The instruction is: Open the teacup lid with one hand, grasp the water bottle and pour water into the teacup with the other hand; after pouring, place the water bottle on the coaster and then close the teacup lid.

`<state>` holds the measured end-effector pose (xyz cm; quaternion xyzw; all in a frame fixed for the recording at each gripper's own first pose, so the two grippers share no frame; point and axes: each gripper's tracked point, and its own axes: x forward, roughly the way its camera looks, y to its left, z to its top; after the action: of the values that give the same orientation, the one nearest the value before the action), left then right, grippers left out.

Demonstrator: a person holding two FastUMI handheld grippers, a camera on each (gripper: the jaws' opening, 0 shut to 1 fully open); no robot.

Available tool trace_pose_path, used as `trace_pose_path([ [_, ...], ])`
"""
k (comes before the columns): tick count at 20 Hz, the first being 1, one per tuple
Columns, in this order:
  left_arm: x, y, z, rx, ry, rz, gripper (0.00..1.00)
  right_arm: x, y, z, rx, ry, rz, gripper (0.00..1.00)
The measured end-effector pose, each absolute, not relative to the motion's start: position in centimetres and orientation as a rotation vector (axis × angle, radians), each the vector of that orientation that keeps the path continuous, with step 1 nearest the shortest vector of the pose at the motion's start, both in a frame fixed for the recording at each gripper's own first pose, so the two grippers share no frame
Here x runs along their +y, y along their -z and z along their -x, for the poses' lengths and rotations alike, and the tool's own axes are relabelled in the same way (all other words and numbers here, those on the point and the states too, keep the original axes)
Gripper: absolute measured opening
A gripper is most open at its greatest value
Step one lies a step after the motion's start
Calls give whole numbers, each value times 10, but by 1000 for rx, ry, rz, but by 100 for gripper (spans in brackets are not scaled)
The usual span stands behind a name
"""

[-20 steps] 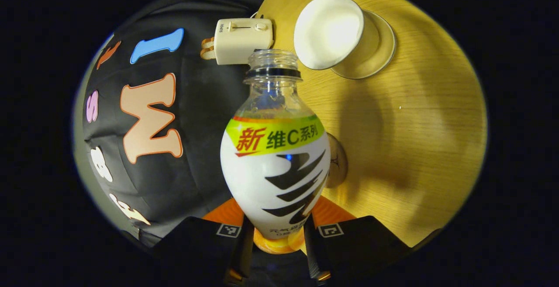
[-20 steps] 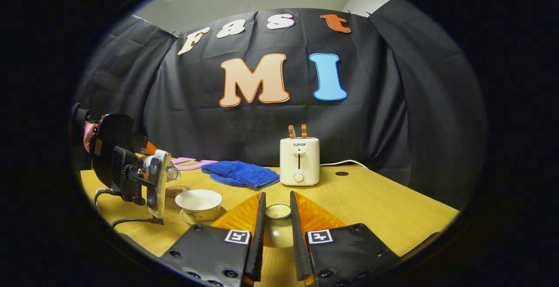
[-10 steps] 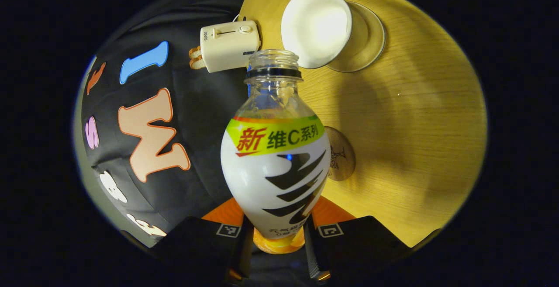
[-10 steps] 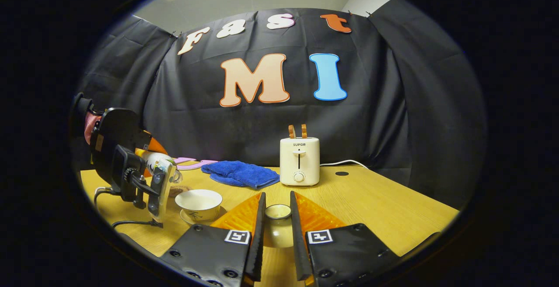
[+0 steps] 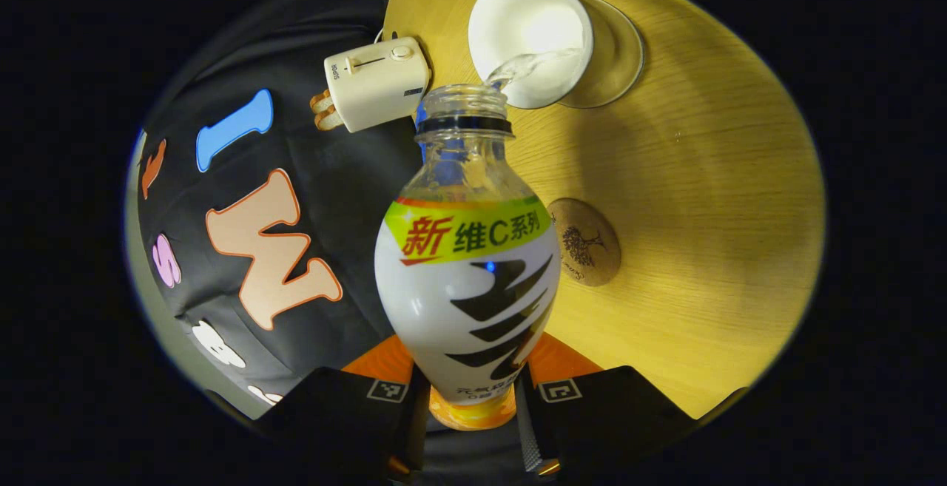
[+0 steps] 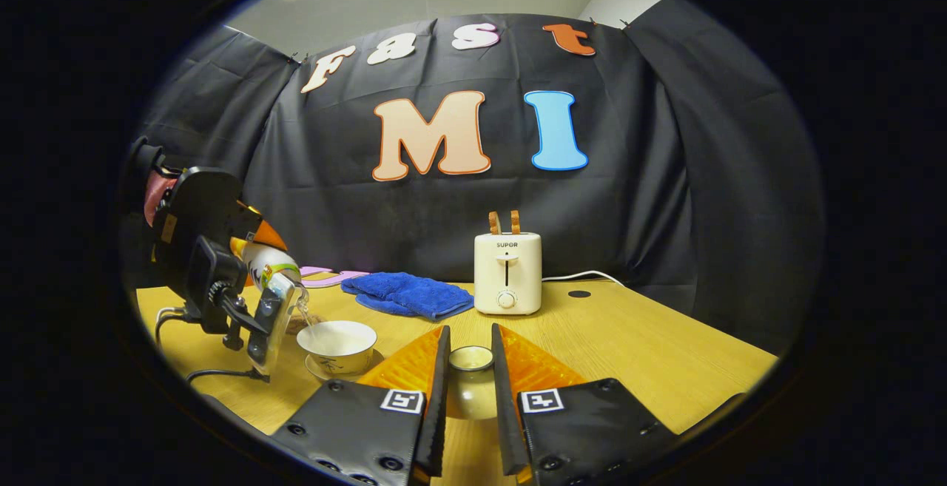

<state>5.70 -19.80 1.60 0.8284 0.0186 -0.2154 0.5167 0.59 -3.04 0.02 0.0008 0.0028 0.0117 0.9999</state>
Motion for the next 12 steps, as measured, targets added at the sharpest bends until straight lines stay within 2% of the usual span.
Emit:
trace_pose_path([
  [12, -203, -50, -59, 3, 454, -2129, 49, -31, 0, -5, 6, -23, -1, 33],
])
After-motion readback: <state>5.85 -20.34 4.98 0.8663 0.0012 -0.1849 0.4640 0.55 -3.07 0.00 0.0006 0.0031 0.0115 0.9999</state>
